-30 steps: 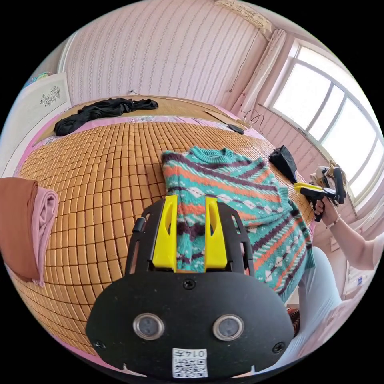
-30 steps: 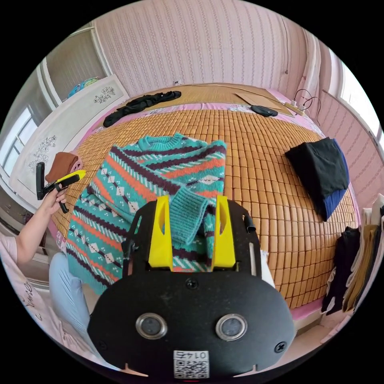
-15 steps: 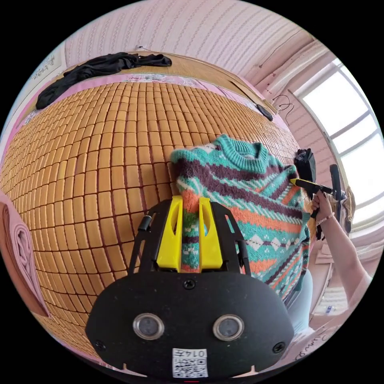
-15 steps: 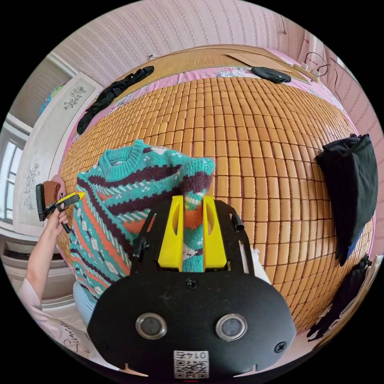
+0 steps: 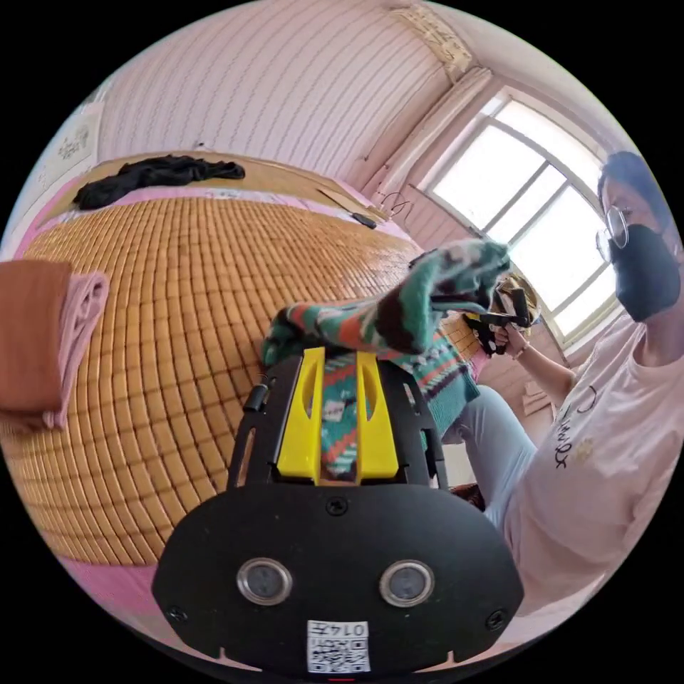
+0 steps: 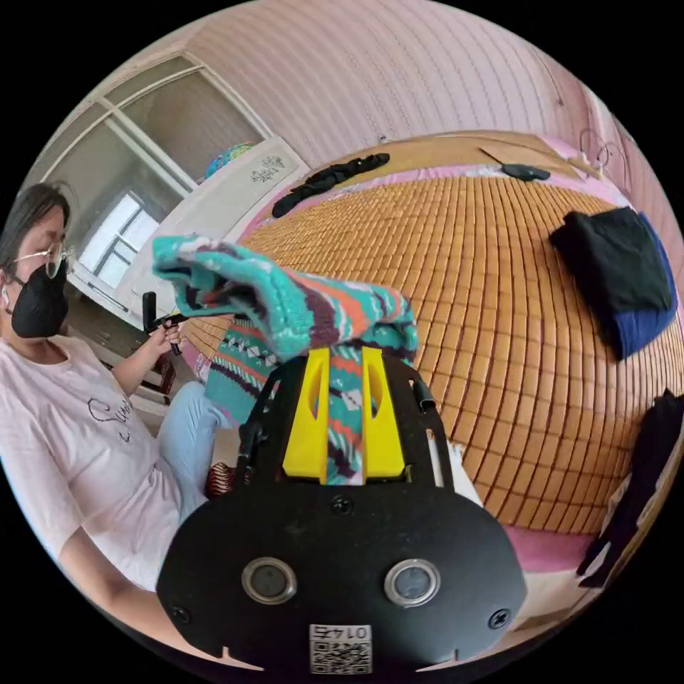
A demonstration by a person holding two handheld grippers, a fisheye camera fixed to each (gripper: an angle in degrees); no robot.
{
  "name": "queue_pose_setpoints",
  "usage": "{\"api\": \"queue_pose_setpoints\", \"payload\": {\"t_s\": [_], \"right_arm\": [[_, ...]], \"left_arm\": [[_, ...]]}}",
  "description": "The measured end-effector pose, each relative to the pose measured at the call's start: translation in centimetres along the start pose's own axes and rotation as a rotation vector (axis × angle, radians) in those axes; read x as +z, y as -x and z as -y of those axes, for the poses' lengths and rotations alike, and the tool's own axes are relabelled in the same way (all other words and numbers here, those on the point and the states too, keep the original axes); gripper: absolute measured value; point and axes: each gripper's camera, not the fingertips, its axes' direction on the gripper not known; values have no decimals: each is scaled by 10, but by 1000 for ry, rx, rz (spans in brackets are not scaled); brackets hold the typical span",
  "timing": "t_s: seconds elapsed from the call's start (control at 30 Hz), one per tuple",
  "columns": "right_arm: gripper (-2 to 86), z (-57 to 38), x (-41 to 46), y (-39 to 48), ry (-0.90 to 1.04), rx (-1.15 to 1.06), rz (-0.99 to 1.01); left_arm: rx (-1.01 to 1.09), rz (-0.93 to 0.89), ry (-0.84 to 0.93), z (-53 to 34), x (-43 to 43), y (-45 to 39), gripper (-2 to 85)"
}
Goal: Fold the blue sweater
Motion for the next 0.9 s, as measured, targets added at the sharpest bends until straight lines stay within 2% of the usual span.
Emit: {"api": "queue_pose_setpoints", "payload": {"t_s": [0.07, 0.13, 0.3, 0.5, 0.67, 0.77, 0.9], "right_arm": [[37, -55, 10, -16, 71, 221, -22], [24, -84, 8, -8, 36, 289, -22], [7, -104, 12, 50, 36, 294, -49], [-2, -85, 48, 157, 127, 111, -172], [-5, -64, 102, 271, 287, -165, -357], [-7, -56, 117, 316, 257, -224, -484], [-8, -38, 129, 345, 246, -231, -447]], "left_arm": [[-118, 128, 58, -55, -13, -5, 83], [-200, 146, 89, -81, -22, -12, 83], [-308, 104, 66, -113, -40, -59, 81], [-129, 90, 95, -119, -11, -171, 72], [104, 319, 243, -117, 33, -279, 55], [197, 399, 267, -126, 46, -321, 42], [233, 435, 285, -135, 54, -347, 27]]}}
